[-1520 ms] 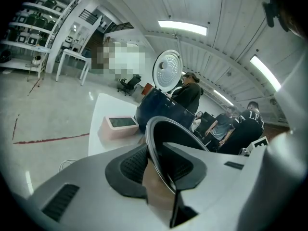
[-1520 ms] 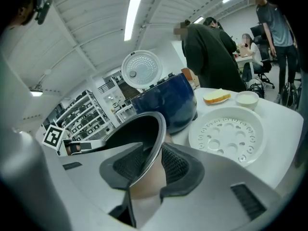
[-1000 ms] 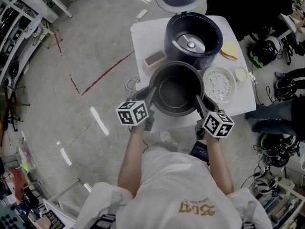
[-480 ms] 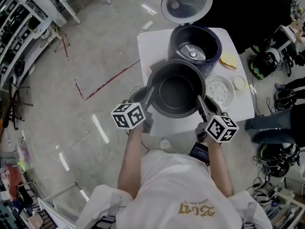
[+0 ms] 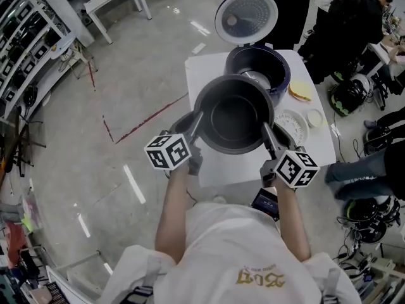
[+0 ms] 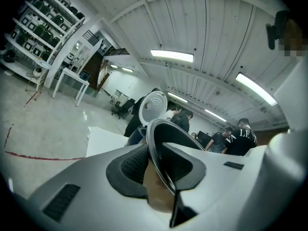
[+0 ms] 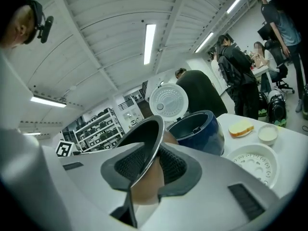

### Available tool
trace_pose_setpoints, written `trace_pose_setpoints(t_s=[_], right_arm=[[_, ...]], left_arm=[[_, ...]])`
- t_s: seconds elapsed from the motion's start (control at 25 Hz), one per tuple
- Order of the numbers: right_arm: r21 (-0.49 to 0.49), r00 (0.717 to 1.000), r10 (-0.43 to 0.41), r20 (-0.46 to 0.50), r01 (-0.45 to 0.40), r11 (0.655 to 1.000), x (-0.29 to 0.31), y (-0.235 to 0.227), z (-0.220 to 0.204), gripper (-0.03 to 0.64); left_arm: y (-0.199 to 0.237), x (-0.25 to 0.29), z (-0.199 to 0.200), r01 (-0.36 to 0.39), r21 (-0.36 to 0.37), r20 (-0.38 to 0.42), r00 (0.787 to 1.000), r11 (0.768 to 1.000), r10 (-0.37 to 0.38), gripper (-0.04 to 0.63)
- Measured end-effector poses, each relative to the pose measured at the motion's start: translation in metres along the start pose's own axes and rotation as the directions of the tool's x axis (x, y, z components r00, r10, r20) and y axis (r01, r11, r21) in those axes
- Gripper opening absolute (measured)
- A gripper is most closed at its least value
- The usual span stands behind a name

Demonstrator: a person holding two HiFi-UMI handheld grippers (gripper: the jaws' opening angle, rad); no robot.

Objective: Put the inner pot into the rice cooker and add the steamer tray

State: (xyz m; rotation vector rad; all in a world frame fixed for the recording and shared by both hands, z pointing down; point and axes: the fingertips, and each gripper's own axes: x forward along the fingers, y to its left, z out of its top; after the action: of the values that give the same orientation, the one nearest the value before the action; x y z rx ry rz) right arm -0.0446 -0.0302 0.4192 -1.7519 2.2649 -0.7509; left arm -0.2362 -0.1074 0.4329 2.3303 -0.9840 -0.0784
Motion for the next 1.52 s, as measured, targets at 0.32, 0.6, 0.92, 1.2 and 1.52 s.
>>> trace_pose_setpoints(t_s=[0.32, 0.6, 0.92, 1.2, 1.52], right_arm=[[-0.022, 0.999, 0.025, 0.040, -0.024, 0.999, 0.004, 0.016, 0.024, 0.107], [-0.039, 0.996, 0.040, 0.078, -0.037, 0.999, 0.002, 0.008, 0.061, 0.107], [-0.019, 0.995, 0.069, 0.074, -0.067, 0.998, 0.023, -0.020, 0.094, 0.104], [-0.021, 0.993, 0.092, 0.074, -0.091, 0.996, 0.047, -0.046, 0.135, 0.104], [-0.009, 0.991, 0.114, 0.074, -0.114, 0.993, 0.069, -0.082, 0.162, 0.101]], left_arm=[[-0.009, -0.003, 0.030, 0.024, 0.027, 0.035, 0.999, 0.999, -0.025, 0.103], [-0.034, 0.019, 0.054, 0.049, 0.050, 0.072, 0.996, 0.998, -0.052, 0.101], [-0.043, 0.058, 0.070, 0.026, 0.047, 0.087, 0.996, 0.999, -0.030, 0.101], [-0.053, 0.103, 0.096, 0.017, 0.050, 0.102, 0.995, 0.999, -0.022, 0.100], [-0.059, 0.147, 0.103, -0.002, 0.048, 0.108, 0.994, 0.999, -0.003, 0.101]])
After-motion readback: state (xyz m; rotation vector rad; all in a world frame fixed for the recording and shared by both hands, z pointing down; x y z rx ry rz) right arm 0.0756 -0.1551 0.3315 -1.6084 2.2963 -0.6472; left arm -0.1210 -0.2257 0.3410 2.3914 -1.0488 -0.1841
